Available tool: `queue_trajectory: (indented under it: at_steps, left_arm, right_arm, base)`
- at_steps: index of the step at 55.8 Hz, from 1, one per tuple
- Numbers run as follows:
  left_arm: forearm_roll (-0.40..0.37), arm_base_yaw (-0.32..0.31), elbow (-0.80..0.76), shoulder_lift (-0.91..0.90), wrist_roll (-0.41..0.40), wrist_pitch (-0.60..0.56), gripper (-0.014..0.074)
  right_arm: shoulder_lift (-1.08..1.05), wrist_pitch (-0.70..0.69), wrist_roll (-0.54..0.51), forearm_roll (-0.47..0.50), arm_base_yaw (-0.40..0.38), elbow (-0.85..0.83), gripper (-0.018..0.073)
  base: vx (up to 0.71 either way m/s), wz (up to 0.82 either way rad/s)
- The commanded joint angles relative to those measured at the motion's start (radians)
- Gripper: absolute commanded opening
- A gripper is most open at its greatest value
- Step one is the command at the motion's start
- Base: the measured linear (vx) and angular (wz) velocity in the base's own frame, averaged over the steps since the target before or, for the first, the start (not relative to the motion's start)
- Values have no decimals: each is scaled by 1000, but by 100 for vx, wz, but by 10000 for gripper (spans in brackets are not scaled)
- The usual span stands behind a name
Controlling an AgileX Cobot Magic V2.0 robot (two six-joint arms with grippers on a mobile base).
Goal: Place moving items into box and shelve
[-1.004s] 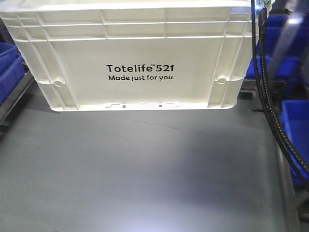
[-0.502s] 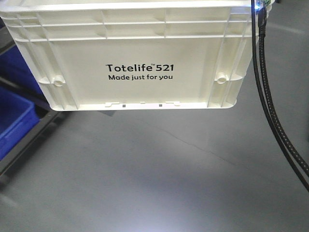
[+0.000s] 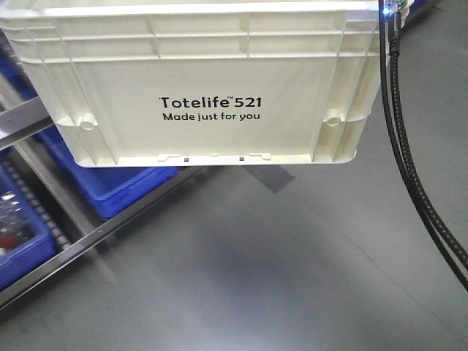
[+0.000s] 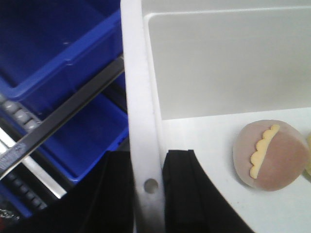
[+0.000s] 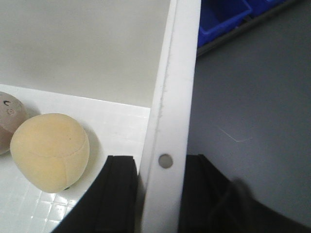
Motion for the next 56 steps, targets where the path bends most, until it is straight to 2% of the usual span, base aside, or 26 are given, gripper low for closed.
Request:
queue_trajectory:
  at_steps: [1,25,56]
  left_arm:
    - [110,20,-42,-66,5,-128,-1]
    - [110,20,-42,-66,5,-128,-1]
    - [110,20,-42,-66,5,-128,-1]
  right_arm:
    - [-71,-83,-18,-162,-23,-35,-4]
    - [-71,-83,-18,-162,-23,-35,-4]
    - [-71,-83,-18,-162,-23,-35,-4]
  base:
    - [18,72]
    - [15,57]
    - [9,39]
